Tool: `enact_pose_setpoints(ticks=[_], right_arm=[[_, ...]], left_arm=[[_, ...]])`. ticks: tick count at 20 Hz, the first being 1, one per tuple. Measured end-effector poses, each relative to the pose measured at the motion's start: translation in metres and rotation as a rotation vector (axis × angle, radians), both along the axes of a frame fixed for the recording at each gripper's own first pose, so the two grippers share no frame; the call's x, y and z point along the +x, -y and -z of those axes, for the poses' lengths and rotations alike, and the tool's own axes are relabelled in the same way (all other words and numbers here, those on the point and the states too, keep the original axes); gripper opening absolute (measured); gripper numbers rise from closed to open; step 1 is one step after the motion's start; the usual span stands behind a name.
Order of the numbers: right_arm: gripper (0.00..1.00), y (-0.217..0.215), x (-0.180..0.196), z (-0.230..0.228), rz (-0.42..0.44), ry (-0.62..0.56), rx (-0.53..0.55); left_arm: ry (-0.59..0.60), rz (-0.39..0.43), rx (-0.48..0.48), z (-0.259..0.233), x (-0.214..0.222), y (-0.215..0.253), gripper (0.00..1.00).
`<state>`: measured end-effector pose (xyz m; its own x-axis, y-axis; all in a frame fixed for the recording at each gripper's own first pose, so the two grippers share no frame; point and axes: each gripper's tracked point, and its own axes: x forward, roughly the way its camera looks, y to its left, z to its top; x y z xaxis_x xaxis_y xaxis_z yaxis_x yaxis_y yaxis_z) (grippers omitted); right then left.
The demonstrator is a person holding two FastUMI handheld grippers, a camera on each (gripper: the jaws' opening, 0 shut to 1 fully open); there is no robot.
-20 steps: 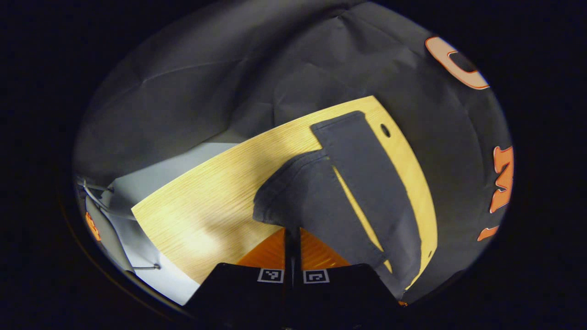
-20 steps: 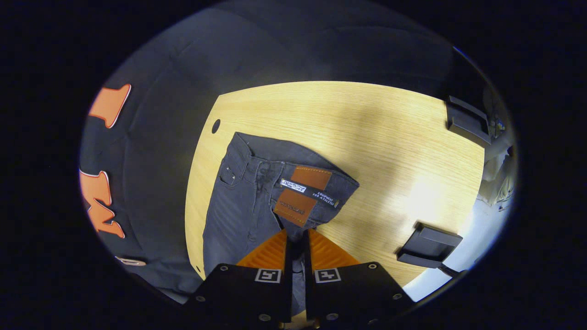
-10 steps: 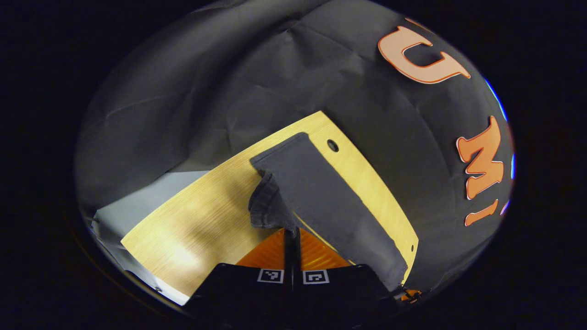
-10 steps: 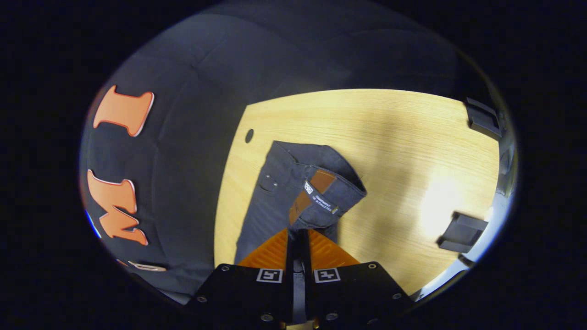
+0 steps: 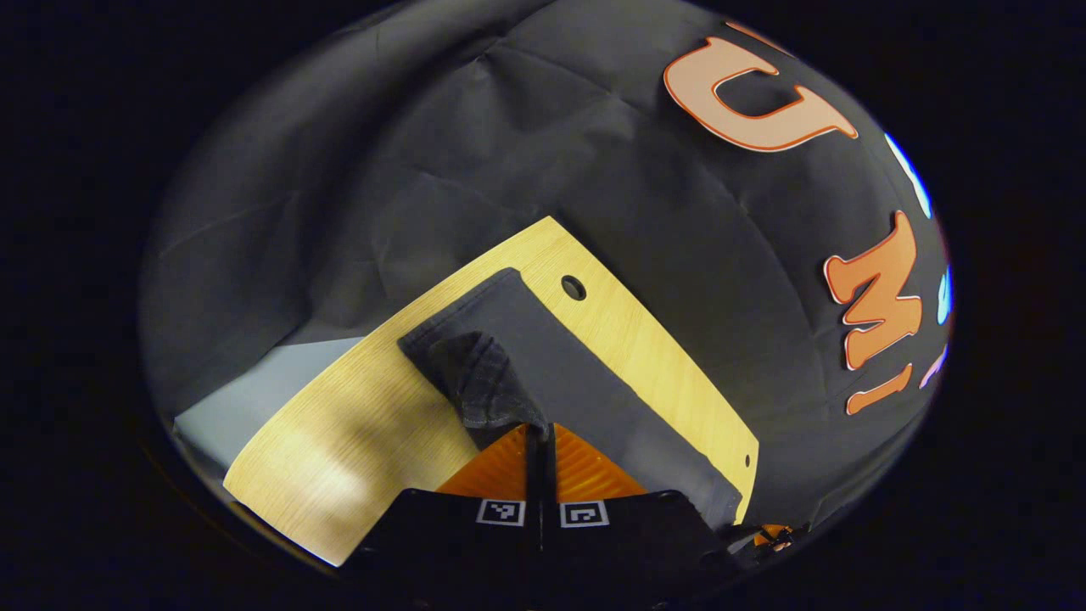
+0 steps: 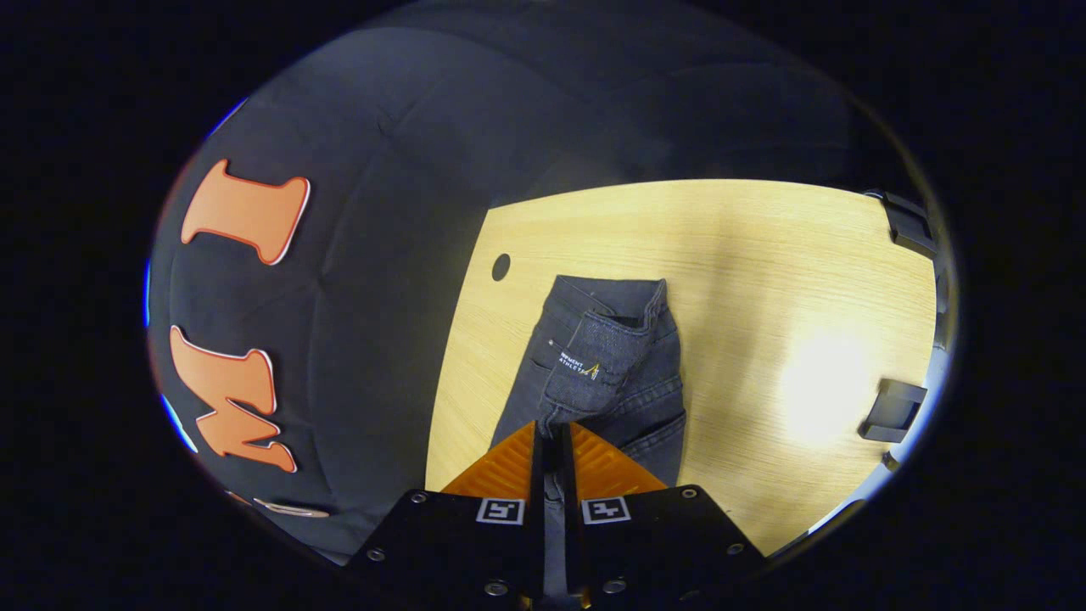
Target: Grasp the waist and the cuffs of the jeans and fold them to make the two legs overlap; first hold the waist and fold one-third of the jeans toward the cuffs, then hold the cuffs and fold the remaining one-third in the same direction to finish folding.
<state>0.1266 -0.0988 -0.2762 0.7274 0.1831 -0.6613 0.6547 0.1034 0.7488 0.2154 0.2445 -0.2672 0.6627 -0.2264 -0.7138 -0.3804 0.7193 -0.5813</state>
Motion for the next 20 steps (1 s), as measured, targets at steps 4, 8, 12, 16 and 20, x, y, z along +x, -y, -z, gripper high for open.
enact_pose_setpoints(ticks=[4,8,12,16,20], right_arm=[[0.1,0.012,0.015,-0.008,0.083,-0.009,-0.001],[0.11,0.017,0.038,-0.004,0.084,-0.021,0.017],[0.12,0.014,0.078,0.005,0.044,-0.015,0.046],[0.14,0.011,0.119,0.028,0.007,-0.028,0.087],[0.15,0.003,0.151,0.056,-0.037,-0.058,0.101]], left_arm=[[-0.004,0.004,0.009,0.002,0.03,-0.008,0.01],[-0.039,-0.023,0.029,0.011,0.056,-0.014,0.01],[-0.079,-0.075,0.084,0.018,0.074,-0.023,0.01],[-0.15,-0.102,0.142,0.033,0.084,-0.03,0.01],[-0.202,-0.095,0.215,0.043,0.102,-0.023,0.01]])
